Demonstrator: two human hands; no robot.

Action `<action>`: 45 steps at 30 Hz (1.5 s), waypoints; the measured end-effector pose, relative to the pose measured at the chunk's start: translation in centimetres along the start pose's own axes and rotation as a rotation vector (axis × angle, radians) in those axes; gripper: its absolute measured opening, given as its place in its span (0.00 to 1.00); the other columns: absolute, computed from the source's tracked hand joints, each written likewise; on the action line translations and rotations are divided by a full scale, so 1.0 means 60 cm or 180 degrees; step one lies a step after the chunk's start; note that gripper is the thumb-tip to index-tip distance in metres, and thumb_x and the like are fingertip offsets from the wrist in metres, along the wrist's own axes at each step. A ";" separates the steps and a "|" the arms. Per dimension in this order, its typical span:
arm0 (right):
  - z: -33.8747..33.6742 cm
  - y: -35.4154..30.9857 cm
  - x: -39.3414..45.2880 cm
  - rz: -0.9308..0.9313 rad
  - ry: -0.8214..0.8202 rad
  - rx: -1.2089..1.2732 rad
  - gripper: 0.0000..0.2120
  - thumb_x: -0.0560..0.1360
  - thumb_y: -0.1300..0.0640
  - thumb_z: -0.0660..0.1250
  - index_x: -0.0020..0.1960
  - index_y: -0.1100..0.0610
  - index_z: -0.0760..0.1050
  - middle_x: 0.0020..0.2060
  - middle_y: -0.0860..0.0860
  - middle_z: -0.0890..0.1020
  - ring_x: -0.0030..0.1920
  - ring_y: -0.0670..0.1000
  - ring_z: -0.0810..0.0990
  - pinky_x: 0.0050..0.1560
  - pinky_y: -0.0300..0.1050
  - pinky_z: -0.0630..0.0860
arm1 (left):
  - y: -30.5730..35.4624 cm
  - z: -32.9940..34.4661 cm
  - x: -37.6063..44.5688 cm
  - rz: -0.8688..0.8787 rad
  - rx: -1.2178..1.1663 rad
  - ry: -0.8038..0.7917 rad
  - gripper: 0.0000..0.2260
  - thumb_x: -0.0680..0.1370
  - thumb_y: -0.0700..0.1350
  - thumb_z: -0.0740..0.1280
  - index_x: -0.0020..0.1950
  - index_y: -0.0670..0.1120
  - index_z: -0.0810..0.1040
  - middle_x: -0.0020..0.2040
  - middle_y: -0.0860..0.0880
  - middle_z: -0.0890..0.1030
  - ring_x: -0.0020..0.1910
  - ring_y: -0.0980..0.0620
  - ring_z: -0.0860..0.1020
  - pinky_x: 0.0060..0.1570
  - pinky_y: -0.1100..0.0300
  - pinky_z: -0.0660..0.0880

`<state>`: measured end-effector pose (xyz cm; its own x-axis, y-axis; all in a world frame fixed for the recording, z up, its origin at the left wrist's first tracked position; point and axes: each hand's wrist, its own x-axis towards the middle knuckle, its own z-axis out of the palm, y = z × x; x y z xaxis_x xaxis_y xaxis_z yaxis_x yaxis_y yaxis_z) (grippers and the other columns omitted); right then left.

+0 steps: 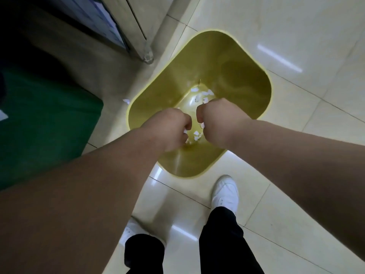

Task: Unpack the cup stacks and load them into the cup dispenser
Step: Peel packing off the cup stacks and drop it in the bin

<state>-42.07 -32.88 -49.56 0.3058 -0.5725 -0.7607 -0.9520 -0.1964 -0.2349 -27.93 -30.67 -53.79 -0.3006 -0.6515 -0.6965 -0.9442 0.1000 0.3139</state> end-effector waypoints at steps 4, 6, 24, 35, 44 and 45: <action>0.017 0.009 0.049 0.0102 -0.0185 -0.0072 0.18 0.75 0.65 0.61 0.63 0.56 0.71 0.49 0.53 0.74 0.44 0.53 0.70 0.40 0.43 0.68 | -0.014 0.034 0.035 -0.0132 0.0016 -0.0187 0.13 0.75 0.43 0.64 0.58 0.52 0.79 0.57 0.49 0.78 0.55 0.46 0.77 0.51 0.54 0.76; 0.026 0.015 0.074 0.0105 -0.0265 -0.0194 0.15 0.75 0.64 0.62 0.61 0.57 0.73 0.50 0.53 0.77 0.45 0.53 0.71 0.41 0.43 0.69 | -0.017 0.048 0.045 -0.0175 -0.0012 -0.0198 0.14 0.75 0.43 0.63 0.59 0.53 0.79 0.57 0.48 0.77 0.54 0.46 0.78 0.48 0.56 0.75; 0.041 0.047 0.121 0.0209 -0.0257 -0.0025 0.14 0.73 0.60 0.63 0.58 0.54 0.77 0.50 0.52 0.81 0.51 0.54 0.80 0.43 0.43 0.76 | -0.025 0.050 0.069 -0.0276 0.0121 -0.0417 0.14 0.78 0.48 0.64 0.63 0.53 0.76 0.61 0.50 0.76 0.59 0.48 0.75 0.48 0.57 0.73; -0.036 0.028 0.035 0.0064 -0.0435 -0.0387 0.15 0.76 0.54 0.62 0.62 0.56 0.76 0.56 0.54 0.80 0.56 0.56 0.79 0.54 0.46 0.78 | 0.002 -0.047 -0.006 -0.0274 0.0356 -0.0591 0.15 0.79 0.51 0.61 0.65 0.52 0.74 0.59 0.49 0.77 0.59 0.46 0.75 0.50 0.57 0.72; -0.187 -0.031 -0.145 0.0042 -0.0278 -0.0526 0.17 0.76 0.52 0.60 0.61 0.55 0.76 0.55 0.54 0.81 0.57 0.57 0.78 0.57 0.49 0.77 | 0.047 -0.232 -0.192 -0.0163 0.0640 -0.0580 0.17 0.79 0.52 0.61 0.66 0.52 0.74 0.60 0.48 0.78 0.60 0.45 0.75 0.58 0.53 0.73; -0.210 -0.040 -0.168 0.0034 -0.0220 -0.0548 0.16 0.75 0.52 0.61 0.61 0.55 0.76 0.56 0.54 0.81 0.57 0.57 0.78 0.57 0.49 0.77 | 0.052 -0.257 -0.217 -0.0161 0.0660 -0.0564 0.17 0.79 0.53 0.61 0.66 0.52 0.74 0.60 0.48 0.78 0.60 0.45 0.75 0.58 0.53 0.73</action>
<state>-42.68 -36.67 -33.67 0.2885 -0.5205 -0.8037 -0.9367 -0.3275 -0.1241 -24.88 -33.45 -33.78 -0.2540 -0.5196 -0.8158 -0.9605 0.2343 0.1499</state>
